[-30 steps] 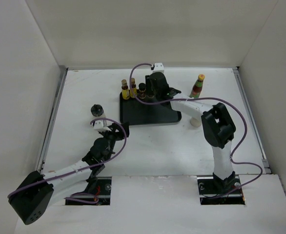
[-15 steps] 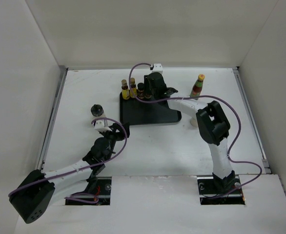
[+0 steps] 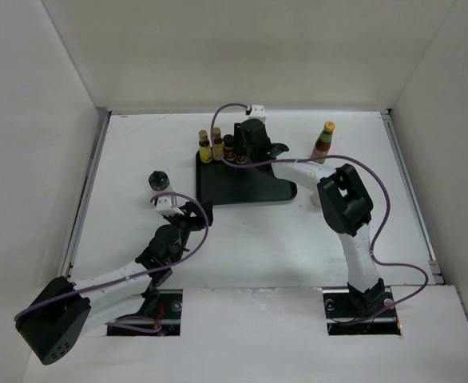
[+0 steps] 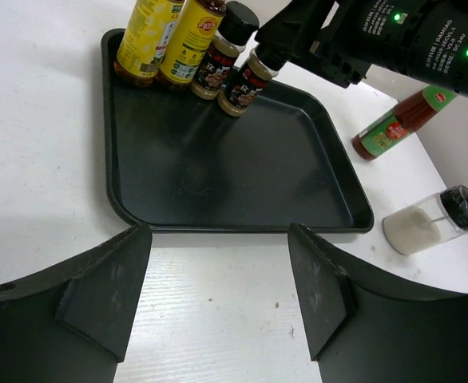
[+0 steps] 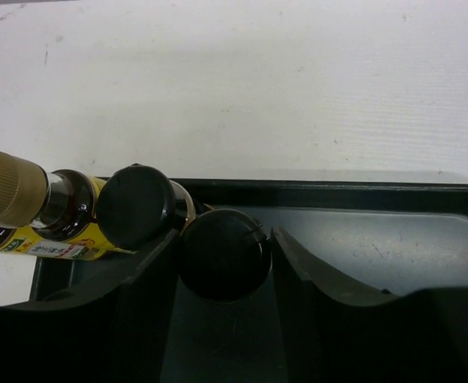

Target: Organize the condiment bottles

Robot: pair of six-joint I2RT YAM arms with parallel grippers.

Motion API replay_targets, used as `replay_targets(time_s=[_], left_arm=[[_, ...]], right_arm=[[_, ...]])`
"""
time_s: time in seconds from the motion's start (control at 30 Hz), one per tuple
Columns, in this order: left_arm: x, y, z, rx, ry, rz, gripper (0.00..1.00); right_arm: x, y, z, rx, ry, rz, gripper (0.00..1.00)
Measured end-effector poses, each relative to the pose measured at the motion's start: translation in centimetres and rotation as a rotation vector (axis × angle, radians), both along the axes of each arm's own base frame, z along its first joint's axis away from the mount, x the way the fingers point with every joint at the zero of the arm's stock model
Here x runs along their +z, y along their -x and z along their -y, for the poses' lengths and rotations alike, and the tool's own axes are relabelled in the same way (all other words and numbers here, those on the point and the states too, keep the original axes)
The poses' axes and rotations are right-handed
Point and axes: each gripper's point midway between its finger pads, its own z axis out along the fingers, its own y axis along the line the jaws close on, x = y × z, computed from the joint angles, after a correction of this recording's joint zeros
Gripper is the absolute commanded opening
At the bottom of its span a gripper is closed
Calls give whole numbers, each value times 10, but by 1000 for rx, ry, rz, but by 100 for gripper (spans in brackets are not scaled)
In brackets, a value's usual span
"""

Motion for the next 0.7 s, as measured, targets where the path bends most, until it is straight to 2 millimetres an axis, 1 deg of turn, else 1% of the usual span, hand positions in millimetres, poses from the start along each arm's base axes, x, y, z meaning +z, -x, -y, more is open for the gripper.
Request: replay_targets(time_s=[0.03,0.1,0.3,0.5,0.7], left_arm=[[0,0,0,0,0,0,68],[0,0,0,-1,0,0,68],[0,0,0,-2,0,0,68],[0,0,1,-3,0,-1,67],[0,2,3,-11,0,-1,67]], right_arm=[[1,0,0,-3,-7,2,63],[3,-1,-2,-5,-19,8,65],[5,-2,-2,-10,-37,18,68],[3,14,9,-10,-25,1,69],[1,40,28,-12,-10,-19,71]])
